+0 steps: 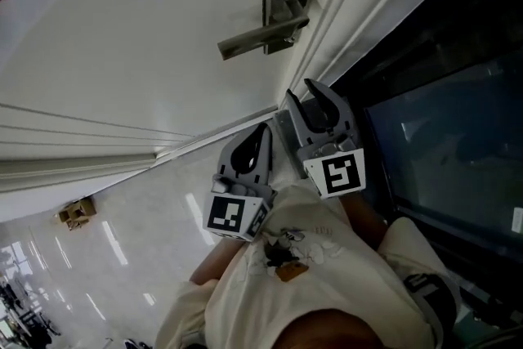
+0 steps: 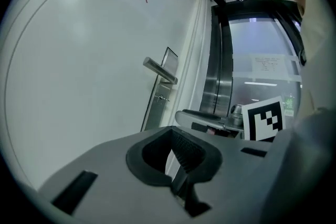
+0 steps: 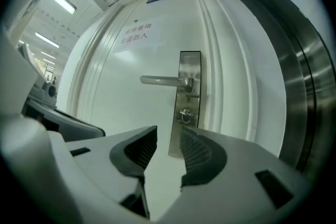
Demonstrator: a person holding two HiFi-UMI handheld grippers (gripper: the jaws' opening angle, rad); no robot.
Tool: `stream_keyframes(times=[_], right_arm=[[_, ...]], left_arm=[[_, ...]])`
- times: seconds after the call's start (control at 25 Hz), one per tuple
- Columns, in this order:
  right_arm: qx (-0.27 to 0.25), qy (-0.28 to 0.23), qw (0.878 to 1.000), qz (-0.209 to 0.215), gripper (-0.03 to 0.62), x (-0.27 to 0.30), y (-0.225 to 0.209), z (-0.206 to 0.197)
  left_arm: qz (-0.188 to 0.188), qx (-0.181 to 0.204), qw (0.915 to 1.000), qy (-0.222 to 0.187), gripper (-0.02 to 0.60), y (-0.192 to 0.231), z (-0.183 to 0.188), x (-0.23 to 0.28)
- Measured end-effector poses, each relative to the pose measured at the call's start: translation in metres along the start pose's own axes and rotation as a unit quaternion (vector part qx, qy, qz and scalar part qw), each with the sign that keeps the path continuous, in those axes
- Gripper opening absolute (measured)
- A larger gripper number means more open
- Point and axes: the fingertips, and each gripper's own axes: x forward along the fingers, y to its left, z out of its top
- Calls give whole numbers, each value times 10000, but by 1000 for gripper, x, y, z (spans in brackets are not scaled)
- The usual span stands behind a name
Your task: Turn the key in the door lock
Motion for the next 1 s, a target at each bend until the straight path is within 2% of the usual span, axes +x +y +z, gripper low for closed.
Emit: stream_keyframes(times=[0.32, 0.44, 0.6, 0.68, 0.84, 1.0], right_arm=[[-1118, 118, 9884, -1018, 155, 52, -26, 17], [-1499, 138, 9816, -1177, 155, 61, -29, 22], [-2246, 210, 9652, -1326, 151, 72, -33, 29], [-2542, 248, 9574, -1346, 95, 74, -32, 33], [-2624, 242, 9554, -1331, 64, 77, -29, 33], [-2433, 150, 9593, -1426, 20, 77, -33, 33]], left_arm=[[-573, 90, 9983, 74, 5, 30, 16, 36], [-704, 74, 9975, 86, 6, 35, 19, 45], [-835, 54, 9965, 23, 5, 37, 27, 52], [-864, 38, 9963, -3, 5, 37, 30, 52], [-856, 39, 9963, -63, 5, 38, 33, 53], [-776, 25, 9969, -111, 6, 42, 34, 55]])
